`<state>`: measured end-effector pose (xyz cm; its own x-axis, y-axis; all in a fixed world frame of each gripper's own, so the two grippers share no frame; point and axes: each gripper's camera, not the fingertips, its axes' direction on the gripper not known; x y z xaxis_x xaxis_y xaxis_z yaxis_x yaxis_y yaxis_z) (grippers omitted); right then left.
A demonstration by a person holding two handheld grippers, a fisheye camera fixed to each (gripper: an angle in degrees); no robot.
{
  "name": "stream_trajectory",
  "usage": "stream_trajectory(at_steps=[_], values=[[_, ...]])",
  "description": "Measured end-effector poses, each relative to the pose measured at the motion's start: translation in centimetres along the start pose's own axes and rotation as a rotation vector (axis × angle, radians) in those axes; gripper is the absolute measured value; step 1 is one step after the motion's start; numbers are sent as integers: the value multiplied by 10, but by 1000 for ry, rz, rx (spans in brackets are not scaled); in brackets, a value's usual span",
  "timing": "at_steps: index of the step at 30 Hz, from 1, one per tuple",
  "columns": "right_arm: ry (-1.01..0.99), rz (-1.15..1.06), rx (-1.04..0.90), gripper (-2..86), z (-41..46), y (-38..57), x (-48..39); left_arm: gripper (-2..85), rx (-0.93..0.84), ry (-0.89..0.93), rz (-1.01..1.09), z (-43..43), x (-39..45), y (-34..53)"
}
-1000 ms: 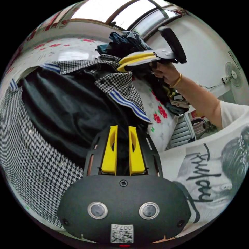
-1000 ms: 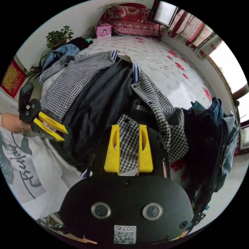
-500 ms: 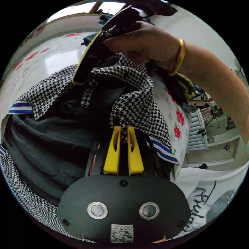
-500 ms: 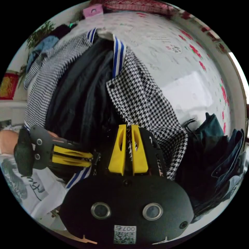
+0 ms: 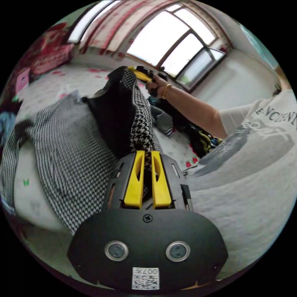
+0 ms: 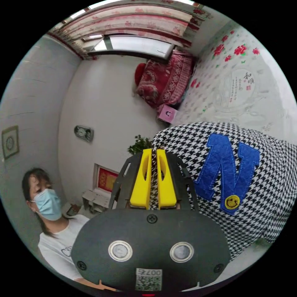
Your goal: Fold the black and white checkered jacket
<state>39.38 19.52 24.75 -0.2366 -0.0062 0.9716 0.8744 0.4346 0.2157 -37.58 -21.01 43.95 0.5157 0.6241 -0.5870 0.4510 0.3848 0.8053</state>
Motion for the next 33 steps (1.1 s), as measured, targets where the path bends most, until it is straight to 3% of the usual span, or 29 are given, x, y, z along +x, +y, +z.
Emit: stream_trajectory(at_steps=[2,5,7,11,19,23,29,33], values=[[157,-18,-91,24,45,5,6,35,-43,-83,-227,6,-24,33],[355,6,-328,38,114,27,26,36,-134,-4,-432,30,-49,72],[433,-46,-389,49,127,61,13,35,-163,71,-426,38,-46,74],[566,-195,-494,69,108,137,-26,36,-163,46,-284,32,-20,54],[920,-386,-954,96,75,376,-63,36,-184,62,-221,27,5,29],[1064,-426,-928,92,76,422,-51,35,-374,-40,-171,59,21,28],[1031,-279,-844,95,34,415,-65,39,-341,13,-159,65,46,29],[964,-155,-599,103,-25,377,-76,20,-322,44,-148,49,66,26]])
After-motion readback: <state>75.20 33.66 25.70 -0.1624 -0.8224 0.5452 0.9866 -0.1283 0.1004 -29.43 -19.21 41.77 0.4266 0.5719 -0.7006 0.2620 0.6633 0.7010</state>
